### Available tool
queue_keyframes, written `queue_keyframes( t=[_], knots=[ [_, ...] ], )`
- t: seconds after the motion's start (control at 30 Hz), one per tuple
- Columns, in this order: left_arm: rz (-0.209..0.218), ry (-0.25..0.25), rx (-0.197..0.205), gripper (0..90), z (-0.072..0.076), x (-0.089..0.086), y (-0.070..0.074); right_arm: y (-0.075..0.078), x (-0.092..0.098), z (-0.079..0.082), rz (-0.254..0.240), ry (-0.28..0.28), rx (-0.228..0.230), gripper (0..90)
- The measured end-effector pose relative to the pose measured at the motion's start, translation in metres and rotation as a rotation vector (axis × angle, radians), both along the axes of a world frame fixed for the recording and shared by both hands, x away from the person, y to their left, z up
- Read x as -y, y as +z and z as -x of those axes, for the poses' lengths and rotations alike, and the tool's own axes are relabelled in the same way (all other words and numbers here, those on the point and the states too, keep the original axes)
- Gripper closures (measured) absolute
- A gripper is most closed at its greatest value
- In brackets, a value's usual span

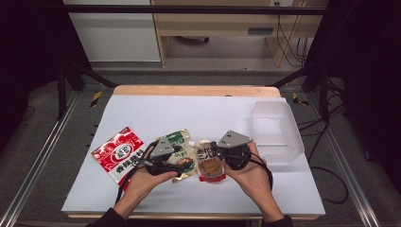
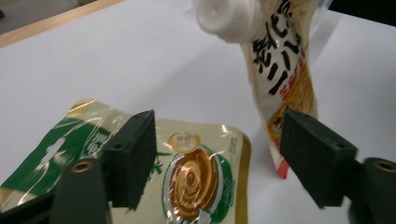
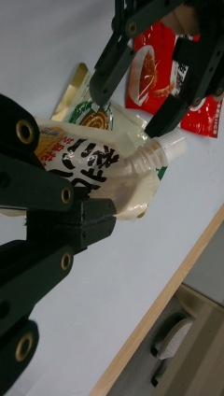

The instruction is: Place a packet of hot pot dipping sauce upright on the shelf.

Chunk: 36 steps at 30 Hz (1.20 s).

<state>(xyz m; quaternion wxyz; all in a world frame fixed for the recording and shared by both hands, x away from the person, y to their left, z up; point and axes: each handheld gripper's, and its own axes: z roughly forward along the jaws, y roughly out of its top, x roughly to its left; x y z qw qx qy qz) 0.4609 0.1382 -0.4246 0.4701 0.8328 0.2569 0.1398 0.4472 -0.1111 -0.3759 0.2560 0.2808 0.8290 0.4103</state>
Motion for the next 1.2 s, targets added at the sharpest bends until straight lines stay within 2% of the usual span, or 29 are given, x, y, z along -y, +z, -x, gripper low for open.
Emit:
queue_keyframes(
  t=[0.03,0.07,0.17,0.2,0.3,0.43,0.47,0.57,0.67,0.8,0.97,1.2],
  knots=[
    [0.005,-0.007,0.000,30.9,0.000,0.002,0.000,0.000,0.000,0.002,-0.005,0.009,0.004,90.0],
    [0.027,-0.023,-0.007,36.1,-0.001,0.007,0.000,0.001,0.001,0.005,-0.010,0.015,0.012,90.0],
    [0.038,-0.037,-0.015,41.3,-0.001,0.011,0.000,0.001,0.001,0.008,-0.016,0.019,0.012,90.0],
    [0.064,-0.058,-0.028,44.7,0.000,0.016,0.001,0.002,0.003,0.012,-0.022,0.025,0.015,90.0],
    [0.078,-0.076,-0.035,48.9,0.001,0.020,0.001,0.002,0.004,0.016,-0.029,0.035,0.016,90.0],
    [0.091,-0.115,-0.048,64.7,0.004,0.027,0.002,0.003,0.006,0.025,-0.035,0.052,0.024,90.0],
    [0.091,-0.110,-0.040,68.4,0.005,0.027,0.002,0.004,0.007,0.026,-0.034,0.055,0.024,90.0],
    [0.101,-0.106,-0.053,79.9,0.006,0.027,0.004,0.005,0.010,0.030,-0.028,0.061,0.019,90.0],
    [0.096,-0.119,-0.048,85.7,0.010,0.027,0.006,0.006,0.012,0.034,-0.013,0.068,0.017,90.0],
    [0.074,-0.128,-0.022,89.0,0.017,0.026,0.013,0.008,0.015,0.039,-0.012,0.074,0.010,90.0],
    [0.057,-0.144,-0.002,90.0,0.018,0.020,0.023,0.015,0.012,0.044,-0.006,0.091,0.020,89.8],
    [0.015,-0.153,0.018,90.0,0.016,0.011,0.032,0.021,0.005,0.038,0.027,0.122,0.003,85.2]
  ],
)
